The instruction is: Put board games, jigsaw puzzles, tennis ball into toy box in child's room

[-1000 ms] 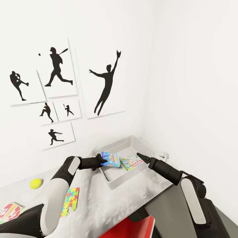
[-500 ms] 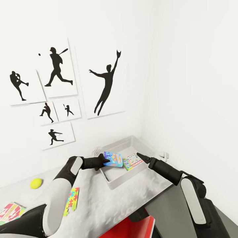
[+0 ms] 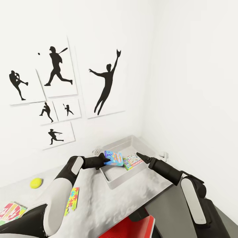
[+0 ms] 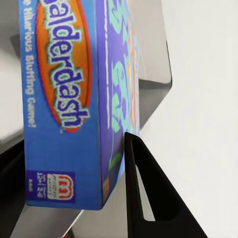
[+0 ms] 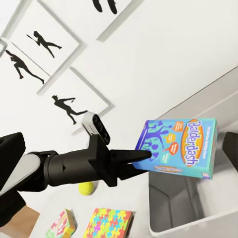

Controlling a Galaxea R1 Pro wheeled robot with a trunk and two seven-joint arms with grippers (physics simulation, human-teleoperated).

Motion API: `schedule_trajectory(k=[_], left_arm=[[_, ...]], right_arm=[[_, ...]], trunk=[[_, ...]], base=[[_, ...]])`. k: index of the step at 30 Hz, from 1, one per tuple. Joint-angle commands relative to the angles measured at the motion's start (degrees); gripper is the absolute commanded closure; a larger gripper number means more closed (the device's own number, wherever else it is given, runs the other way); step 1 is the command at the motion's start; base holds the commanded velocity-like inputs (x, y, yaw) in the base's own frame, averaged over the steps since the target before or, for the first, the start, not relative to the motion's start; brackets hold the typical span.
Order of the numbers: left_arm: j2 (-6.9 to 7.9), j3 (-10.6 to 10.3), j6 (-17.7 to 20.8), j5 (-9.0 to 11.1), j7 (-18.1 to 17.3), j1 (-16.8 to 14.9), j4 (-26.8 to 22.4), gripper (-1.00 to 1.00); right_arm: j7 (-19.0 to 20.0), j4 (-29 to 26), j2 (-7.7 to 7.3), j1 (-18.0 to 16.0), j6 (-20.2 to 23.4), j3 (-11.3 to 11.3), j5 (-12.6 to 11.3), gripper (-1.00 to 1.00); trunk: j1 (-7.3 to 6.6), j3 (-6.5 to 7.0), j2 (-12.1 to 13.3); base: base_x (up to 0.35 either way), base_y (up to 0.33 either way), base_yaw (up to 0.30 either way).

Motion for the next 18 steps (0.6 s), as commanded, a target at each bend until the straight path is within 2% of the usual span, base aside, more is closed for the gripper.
schedule_trajectory(k=[1,18], left_arm=[[-0.07,0.5,0.4,-0.2,-0.2,-0.1,0.0,1.00],[-0.17,0.5,0.5,0.2,-0.1,-2.5,-0.3,1.00]], right_arm=[[0.1,0.0,0.00,-0.1,0.4,-0.1,-0.2,-1.00],[0.2,0.0,0.03,-0.1,0.4,-0.1,-0.2,-1.00]], trunk=[[0.04,-0.21,-0.1],[0.04,-1.76,-0.1]], base=[[0.000,0.000,0.000],[0.000,0.000,0.000]])
